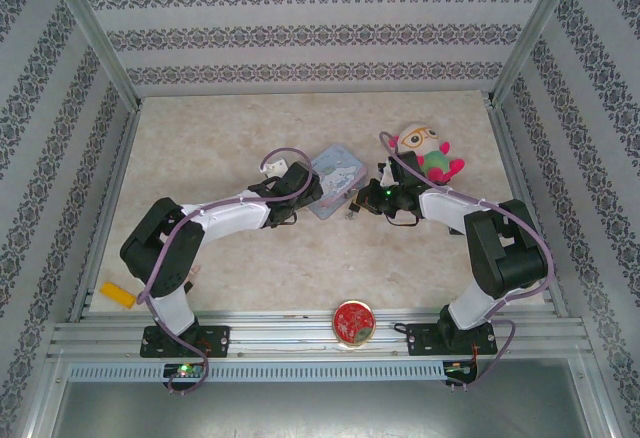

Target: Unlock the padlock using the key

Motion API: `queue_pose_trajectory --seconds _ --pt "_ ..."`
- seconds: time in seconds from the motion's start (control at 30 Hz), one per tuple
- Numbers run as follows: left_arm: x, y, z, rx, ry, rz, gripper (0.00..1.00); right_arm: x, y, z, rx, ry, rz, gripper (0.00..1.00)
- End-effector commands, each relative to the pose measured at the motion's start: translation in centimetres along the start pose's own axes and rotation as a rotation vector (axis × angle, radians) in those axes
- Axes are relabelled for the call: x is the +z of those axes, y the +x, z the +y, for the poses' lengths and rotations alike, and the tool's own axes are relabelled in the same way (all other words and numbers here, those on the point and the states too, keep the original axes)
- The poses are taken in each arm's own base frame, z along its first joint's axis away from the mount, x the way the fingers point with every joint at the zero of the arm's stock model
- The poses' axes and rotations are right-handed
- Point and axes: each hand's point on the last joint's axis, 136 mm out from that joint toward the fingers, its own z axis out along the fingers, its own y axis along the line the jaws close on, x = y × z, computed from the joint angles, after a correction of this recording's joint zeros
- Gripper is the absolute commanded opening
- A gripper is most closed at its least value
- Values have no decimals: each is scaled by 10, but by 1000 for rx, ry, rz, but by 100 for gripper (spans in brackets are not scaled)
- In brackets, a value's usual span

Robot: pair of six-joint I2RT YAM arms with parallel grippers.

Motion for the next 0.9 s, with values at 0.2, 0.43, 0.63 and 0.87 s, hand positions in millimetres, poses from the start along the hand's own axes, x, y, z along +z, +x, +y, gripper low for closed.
queue_pose_trajectory --seconds 0.2,0.43,0.63,0.87 --pt "3 13 32 8 -85 61 99 -12 -18 14 -14 -44 -69 0" --pt "4 16 36 -1 -90 66 99 -14 -29 16 -18 -50 -87 0" --pt "4 15 37 -6 -92 64 99 -20 -38 15 -11 -50 -111 0" --pt "6 16 38 -10 -90 70 99 -26 -48 14 -11 -51 -139 0"
